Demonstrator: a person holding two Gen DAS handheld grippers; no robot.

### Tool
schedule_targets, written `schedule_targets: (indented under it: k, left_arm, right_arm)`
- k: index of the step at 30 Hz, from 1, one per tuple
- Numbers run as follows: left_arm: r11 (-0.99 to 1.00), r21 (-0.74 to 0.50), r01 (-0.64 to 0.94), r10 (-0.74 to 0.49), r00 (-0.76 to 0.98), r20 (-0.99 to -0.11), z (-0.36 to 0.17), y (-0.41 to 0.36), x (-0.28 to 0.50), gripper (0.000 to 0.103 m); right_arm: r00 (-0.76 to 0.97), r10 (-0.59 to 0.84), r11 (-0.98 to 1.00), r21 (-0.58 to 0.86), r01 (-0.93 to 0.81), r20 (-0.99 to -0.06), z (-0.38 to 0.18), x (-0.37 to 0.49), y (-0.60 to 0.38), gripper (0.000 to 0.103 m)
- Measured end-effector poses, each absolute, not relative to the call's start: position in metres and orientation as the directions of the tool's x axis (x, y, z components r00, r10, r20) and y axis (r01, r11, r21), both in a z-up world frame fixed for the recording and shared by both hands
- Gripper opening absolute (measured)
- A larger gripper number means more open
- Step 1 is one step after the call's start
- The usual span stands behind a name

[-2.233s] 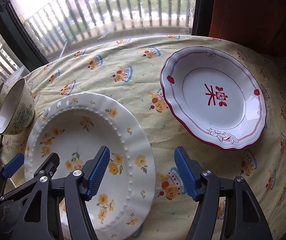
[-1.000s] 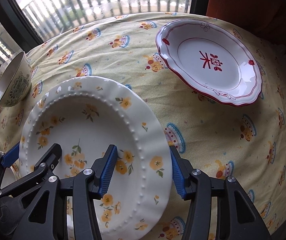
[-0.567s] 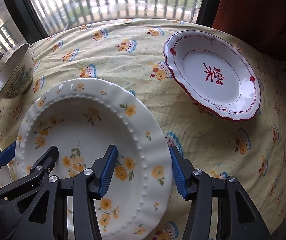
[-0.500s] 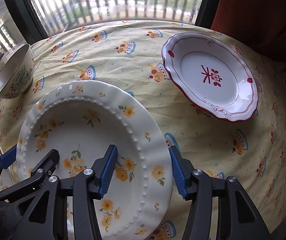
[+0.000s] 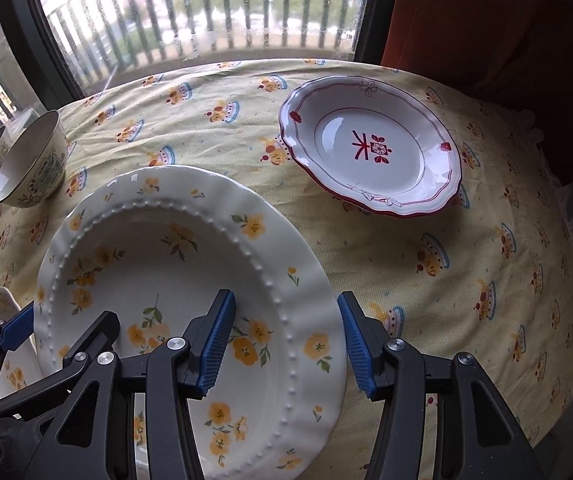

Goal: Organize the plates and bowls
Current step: 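Lift the beaded-rim plate and carry it over the scalloped plate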

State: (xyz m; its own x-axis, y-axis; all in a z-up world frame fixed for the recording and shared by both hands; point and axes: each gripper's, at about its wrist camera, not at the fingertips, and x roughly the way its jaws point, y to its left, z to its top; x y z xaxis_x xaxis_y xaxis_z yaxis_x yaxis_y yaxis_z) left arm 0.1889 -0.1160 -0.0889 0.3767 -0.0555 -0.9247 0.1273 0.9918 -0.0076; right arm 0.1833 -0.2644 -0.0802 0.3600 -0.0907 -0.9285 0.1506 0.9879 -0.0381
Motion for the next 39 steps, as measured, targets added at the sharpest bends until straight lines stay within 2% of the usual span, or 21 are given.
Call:
schedule_targets:
  k: [10,20,39]
  left_arm:
    - [0.989,-0.028,0.148,-0.087,0.416,-0.905,-0.061,-0.085,0.172,0.073]
    - [0.989,-0.057,0.137,-0.108,0.4,-0.91,-0.059,-0.033,0.155,0.073]
    - [0.991,-0.075,0.108,-0.106,0.316,-0.943,-0.094,0.057,0.134,0.073]
  right_arm:
    - [0.389,-0.12,0.984,-0.056,0.17,-0.914,-0.052,0.161,-0.236,0.057]
    - [0.384,-0.132,0.983,-0.071,0.169,-0.914,-0.047,0.146,-0.185,0.057]
    - [0.325,-0.146,0.986,-0.112,0.123,-0.934,-0.07,0.133,-0.082,0.057]
